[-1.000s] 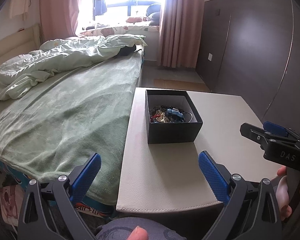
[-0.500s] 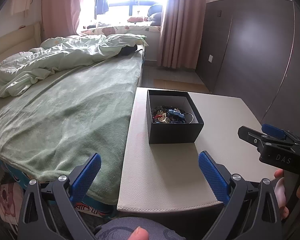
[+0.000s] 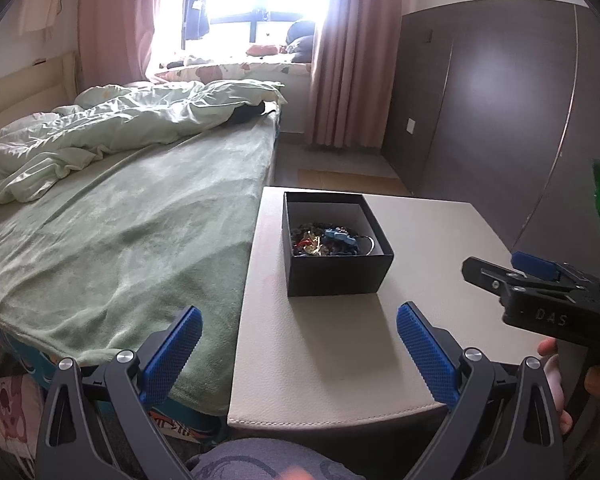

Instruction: Organize jewelry

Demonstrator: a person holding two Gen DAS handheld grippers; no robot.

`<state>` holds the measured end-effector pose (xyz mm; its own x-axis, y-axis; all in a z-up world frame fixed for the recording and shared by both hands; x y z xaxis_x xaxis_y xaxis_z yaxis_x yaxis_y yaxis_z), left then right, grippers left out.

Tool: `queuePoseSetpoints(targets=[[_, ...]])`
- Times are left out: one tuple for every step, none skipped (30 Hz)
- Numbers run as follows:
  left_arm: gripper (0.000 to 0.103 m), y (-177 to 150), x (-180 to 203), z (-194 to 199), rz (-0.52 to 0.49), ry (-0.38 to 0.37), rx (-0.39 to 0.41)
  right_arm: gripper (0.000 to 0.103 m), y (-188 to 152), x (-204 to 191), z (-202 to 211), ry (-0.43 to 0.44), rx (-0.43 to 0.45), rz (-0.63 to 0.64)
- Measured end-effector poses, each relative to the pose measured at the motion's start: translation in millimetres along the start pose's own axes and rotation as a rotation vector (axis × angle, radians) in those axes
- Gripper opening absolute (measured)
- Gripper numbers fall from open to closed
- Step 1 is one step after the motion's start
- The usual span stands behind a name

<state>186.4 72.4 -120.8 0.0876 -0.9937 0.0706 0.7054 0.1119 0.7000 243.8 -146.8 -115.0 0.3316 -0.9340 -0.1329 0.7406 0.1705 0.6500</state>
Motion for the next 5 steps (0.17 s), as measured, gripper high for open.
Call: queuePoseSetpoints(targets=[[0.095,0.2,0.6,-0.3,-0.001,-0.004,-0.001,0.098,-0.5,0.5,1.0,0.0,0.002,-0.002],[0.095,0.2,1.0,-0.7,0.0,-0.003,-0.002,0.098,-0.6,1.1,1.5,-0.001,0.003,-0.004],[0.095,0.1,1.6,-1.0,0.0,-0.003,-0.004,0.098,-0.6,1.7,1.6,-0.001,0.003,-0.005],[0.095,0.1,1.6,-1.3,-0.001,-0.003,-0.005,0.098,-0.8,2.2,1.4,-0.002,0.003,-0.006],[0.095,0.5,1.5,-1.5,-0.002,-0.003,-0.005,0.098,-0.4,2.5,1.5,-0.003,0.002,-0.006]])
Point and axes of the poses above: each gripper's, at about its wrist camera, not at the fingertips, and z roughly against the way its jaws point, x to its right, y to its top, the point moved 3 cm from there along -z, roughly the way its jaws point, and after that the axes turned 6 degrees about -x, right-handed, at the moved point
